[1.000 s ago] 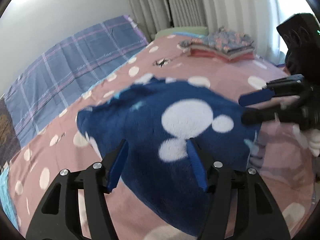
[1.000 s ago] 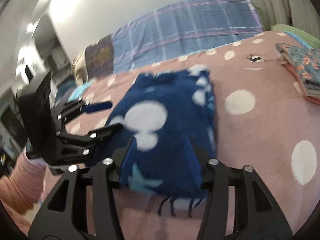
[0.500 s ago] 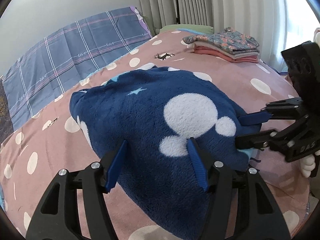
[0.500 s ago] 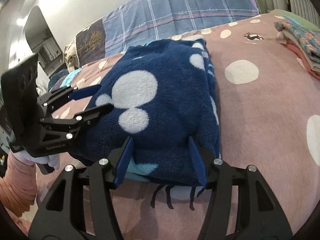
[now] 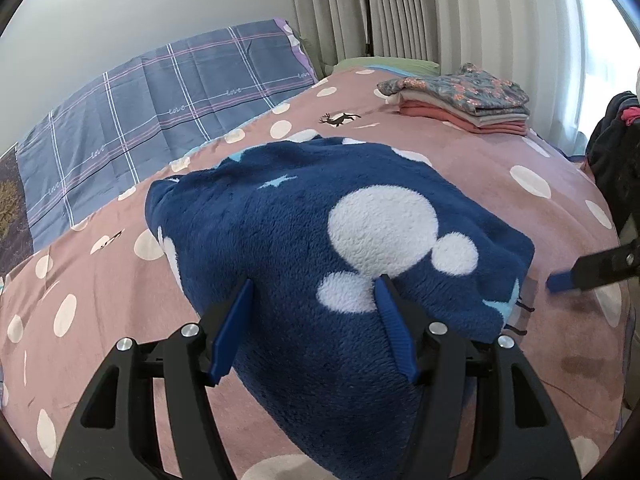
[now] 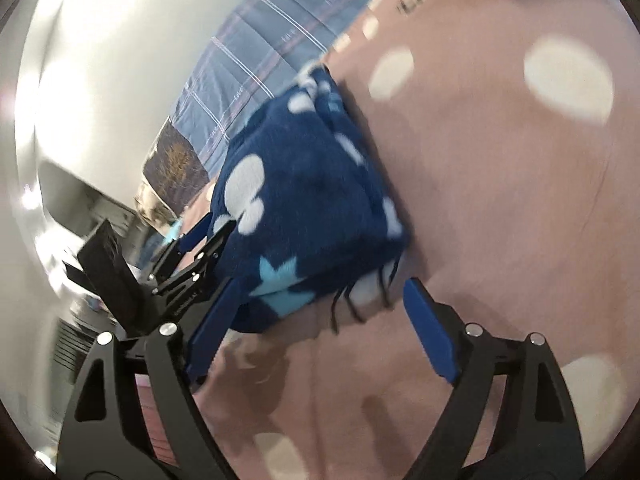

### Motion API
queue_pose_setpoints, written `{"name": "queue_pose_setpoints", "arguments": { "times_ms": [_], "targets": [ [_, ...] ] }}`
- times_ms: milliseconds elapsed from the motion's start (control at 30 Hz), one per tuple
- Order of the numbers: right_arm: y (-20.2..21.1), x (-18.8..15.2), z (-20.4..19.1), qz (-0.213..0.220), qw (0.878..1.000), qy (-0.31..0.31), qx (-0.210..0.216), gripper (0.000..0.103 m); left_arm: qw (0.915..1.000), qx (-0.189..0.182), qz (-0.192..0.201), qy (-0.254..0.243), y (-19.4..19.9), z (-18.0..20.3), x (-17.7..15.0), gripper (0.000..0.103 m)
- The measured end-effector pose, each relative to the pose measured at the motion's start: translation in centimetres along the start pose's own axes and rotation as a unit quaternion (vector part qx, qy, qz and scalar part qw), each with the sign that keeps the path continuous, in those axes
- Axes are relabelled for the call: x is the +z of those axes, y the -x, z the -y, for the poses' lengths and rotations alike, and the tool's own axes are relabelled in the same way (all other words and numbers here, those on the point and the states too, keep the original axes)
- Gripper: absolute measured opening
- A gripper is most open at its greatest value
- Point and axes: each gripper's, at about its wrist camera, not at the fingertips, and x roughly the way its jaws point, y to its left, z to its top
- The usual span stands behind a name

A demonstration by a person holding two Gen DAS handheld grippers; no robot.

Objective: Fold small clothes

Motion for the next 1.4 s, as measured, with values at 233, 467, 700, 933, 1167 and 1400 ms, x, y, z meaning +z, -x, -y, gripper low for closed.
{"name": "queue_pose_setpoints", "arguments": {
  "times_ms": [233, 467, 700, 933, 1167, 1400],
  "targets": [
    [-3.5, 1.7, 0.1, 0.016, 0.993, -0.117, 0.008, 0.101, 0.9999, -0.004, 0.008, 0.007, 0.0, -0.2, -0.3, 0.062],
    [-7.6, 3.7, -1.4, 0.045, 0.990, -0.133, -0.028, 0.101, 0.9997, -0.012, 0.015, 0.017, 0.0, -0.6, -0.5, 0.063],
    [-7.4, 3.0, -1.6, 0.073, 0.991, -0.104, -0.041, 0.101, 0.9995, -0.017, 0.017, 0.022, 0.0, -0.7, -0.5, 0.063],
    [-7.1, 3.0, -1.2, 0.070, 0.993, -0.095, -0.031, 0.098, 0.9933, -0.043, 0.037, 0.101, 1.7, -6.0, 0.6, 0.078],
    [-7.1, 3.1, -0.9, 0.065, 0.993, -0.089, -0.032, 0.098, 0.9406, -0.136, -0.014, 0.311, -5.8, -17.8, 0.8, 0.084],
    [-7.0, 3.6, -0.3, 0.043, 0.994, -0.104, -0.011, 0.099, 0.8978, -0.188, -0.031, 0.397, -14.3, -21.1, 1.0, 0.094]
  ]
}}
